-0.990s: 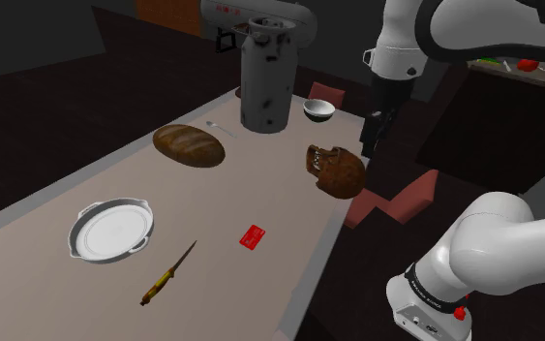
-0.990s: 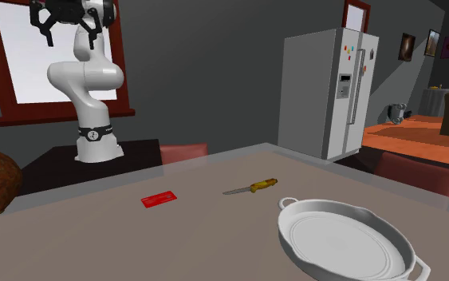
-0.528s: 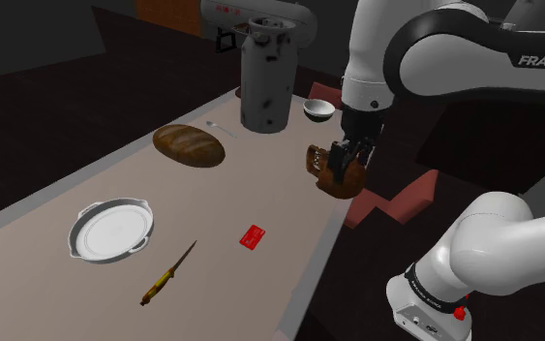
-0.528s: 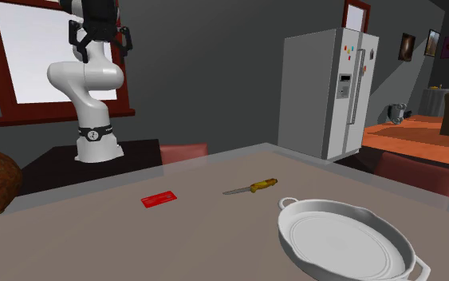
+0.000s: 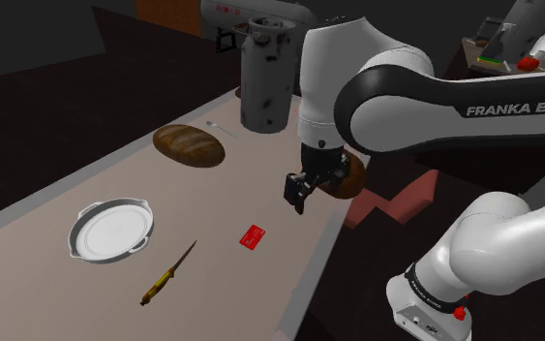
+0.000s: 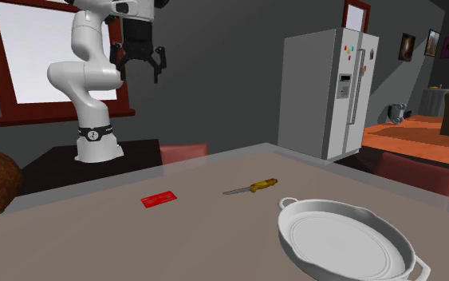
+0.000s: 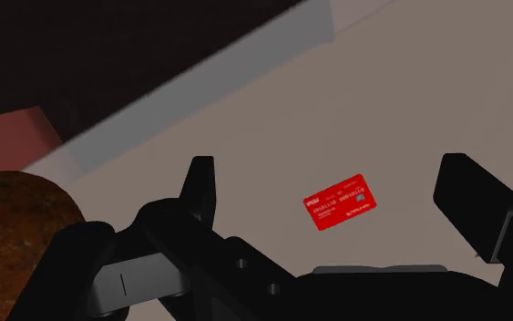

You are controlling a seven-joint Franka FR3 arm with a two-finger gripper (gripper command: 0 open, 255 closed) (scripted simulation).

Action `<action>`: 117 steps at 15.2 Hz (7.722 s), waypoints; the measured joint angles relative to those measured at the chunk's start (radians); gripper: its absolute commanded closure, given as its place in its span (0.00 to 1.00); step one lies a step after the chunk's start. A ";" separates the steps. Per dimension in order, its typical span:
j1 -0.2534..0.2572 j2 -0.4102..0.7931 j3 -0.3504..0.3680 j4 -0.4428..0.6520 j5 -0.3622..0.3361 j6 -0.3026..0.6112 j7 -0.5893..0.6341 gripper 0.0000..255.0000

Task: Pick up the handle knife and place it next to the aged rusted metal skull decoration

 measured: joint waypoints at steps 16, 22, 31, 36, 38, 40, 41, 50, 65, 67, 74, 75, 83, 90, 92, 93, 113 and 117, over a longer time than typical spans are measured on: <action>-0.064 0.729 0.348 0.342 -0.318 0.288 0.835 0.00; 0.080 1.028 0.255 0.576 -0.516 0.273 1.099 0.00; 0.311 1.415 0.094 1.046 -0.634 0.175 1.313 0.00; 0.377 1.546 0.051 1.225 -0.648 0.138 1.351 0.00; 0.381 1.562 0.046 1.225 -0.652 0.153 1.356 0.00; 0.380 1.570 0.042 1.211 -0.657 0.175 1.359 0.00; 0.378 1.571 0.041 1.201 -0.658 0.185 1.361 0.00; 0.377 1.575 0.040 1.196 -0.660 0.193 1.362 1.00; 0.371 1.532 0.053 1.204 -0.646 0.144 1.358 1.00; 0.366 1.513 0.059 1.197 -0.641 0.132 1.357 1.00; 0.362 1.467 0.074 1.211 -0.624 0.073 1.354 1.00; 0.360 1.458 0.076 1.212 -0.621 0.064 1.353 1.00; 0.358 1.413 0.090 1.243 -0.604 -0.008 1.347 1.00; 0.367 1.390 0.098 1.303 -0.592 -0.086 1.341 1.00; 0.372 1.386 0.100 1.324 -0.590 -0.110 1.339 1.00; 0.373 1.382 0.101 1.331 -0.588 -0.121 1.339 1.00; 0.148 1.126 0.131 1.078 -0.509 -0.120 1.205 1.00; 0.041 1.025 0.130 0.931 -0.474 -0.064 1.124 1.00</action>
